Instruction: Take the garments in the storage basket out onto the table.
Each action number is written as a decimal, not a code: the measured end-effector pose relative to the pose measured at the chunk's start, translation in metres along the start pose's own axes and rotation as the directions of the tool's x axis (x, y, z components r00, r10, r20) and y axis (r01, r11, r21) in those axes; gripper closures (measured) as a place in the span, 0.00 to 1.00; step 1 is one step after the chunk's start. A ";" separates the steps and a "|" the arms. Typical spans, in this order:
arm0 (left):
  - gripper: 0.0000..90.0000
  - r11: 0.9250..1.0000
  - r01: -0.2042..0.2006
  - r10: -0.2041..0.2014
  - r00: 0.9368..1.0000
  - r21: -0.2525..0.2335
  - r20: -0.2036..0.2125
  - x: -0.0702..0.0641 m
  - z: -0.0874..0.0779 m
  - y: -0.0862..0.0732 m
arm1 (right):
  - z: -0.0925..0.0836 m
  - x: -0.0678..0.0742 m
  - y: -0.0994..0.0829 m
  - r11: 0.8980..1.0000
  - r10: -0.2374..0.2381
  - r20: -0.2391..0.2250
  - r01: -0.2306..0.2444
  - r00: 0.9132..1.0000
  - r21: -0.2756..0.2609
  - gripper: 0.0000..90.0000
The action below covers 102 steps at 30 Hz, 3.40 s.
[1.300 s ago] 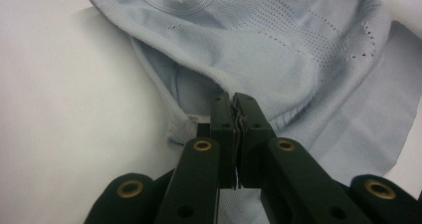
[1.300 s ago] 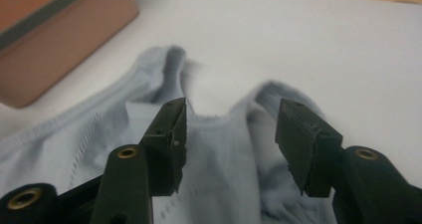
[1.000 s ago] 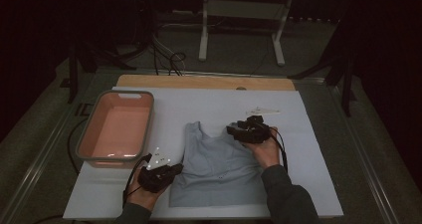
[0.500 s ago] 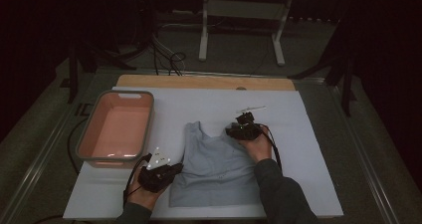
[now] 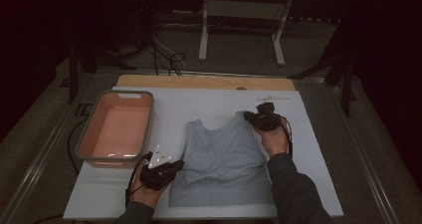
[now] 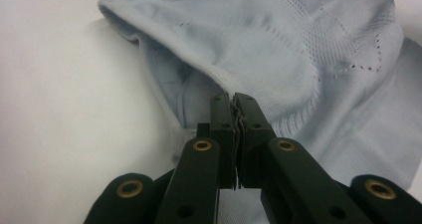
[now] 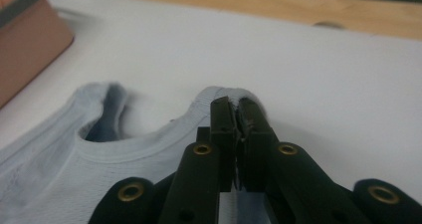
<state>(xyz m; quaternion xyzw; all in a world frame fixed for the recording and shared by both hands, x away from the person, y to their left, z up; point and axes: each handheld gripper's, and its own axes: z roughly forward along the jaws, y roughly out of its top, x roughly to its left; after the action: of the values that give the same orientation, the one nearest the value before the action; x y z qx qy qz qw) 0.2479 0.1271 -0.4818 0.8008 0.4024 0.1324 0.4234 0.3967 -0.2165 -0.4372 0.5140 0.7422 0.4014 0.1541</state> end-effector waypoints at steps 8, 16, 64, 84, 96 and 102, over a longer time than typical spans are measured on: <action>0.72 0.999 0.008 -0.010 0.999 -0.041 -0.044 -0.002 -0.002 0.001 | -0.011 -0.022 0.004 0.998 0.021 0.026 -0.019 0.999 -0.063 0.97; 0.51 0.996 0.018 -0.021 0.999 -0.083 -0.038 -0.006 -0.004 0.002 | -0.006 -0.028 0.000 0.999 0.036 0.029 -0.036 0.999 -0.019 0.64; 0.26 0.994 -0.036 0.036 0.999 -0.101 -0.003 -0.042 0.013 0.024 | -0.075 -0.012 -0.118 0.993 0.001 0.036 -0.006 0.999 0.120 0.58; 0.25 0.993 -0.025 0.026 1.000 -0.111 0.001 -0.040 0.011 0.025 | -0.058 -0.004 -0.136 0.957 0.008 0.026 -0.015 1.000 0.290 0.94; 0.26 0.994 -0.030 0.031 0.999 -0.109 0.012 -0.043 0.012 0.027 | -0.086 -0.032 -0.129 0.976 0.089 0.110 -0.109 0.990 0.191 0.96; 0.26 0.993 -0.037 0.039 0.999 -0.109 0.015 -0.046 0.014 0.031 | -0.099 -0.028 -0.117 0.987 0.084 0.014 -0.085 0.996 0.134 0.96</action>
<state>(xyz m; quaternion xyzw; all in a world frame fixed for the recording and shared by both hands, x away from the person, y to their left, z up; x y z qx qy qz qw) 0.2432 0.0743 -0.4601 0.7852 0.3755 0.1553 0.4673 0.2698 -0.3022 -0.4680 0.5557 0.7447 0.3545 0.1049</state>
